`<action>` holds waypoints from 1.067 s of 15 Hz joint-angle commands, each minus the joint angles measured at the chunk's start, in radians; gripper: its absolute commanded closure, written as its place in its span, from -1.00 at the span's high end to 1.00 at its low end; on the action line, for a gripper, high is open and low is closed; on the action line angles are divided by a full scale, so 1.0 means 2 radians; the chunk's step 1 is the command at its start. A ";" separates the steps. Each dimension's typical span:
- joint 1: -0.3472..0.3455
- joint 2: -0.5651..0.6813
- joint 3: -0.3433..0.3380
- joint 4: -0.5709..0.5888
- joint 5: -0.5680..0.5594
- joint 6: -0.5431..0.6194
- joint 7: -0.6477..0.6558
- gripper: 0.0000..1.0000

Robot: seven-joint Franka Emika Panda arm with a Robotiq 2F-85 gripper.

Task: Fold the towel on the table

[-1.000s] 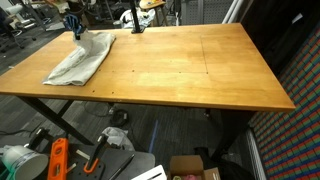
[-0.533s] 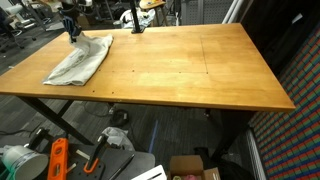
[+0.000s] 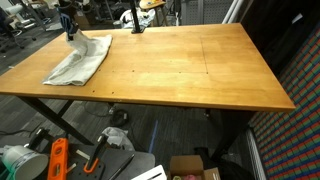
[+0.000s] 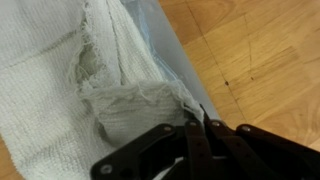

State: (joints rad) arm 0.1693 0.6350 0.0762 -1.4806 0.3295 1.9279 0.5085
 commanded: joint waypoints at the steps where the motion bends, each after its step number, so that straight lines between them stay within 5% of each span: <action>1: 0.005 0.013 -0.002 0.027 0.004 0.025 0.012 -0.98; 16: 0.009 0.032 0.004 0.056 0.009 0.066 0.038 -0.98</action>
State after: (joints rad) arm 0.1836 0.6820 0.0791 -1.4161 0.3313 2.0669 0.5593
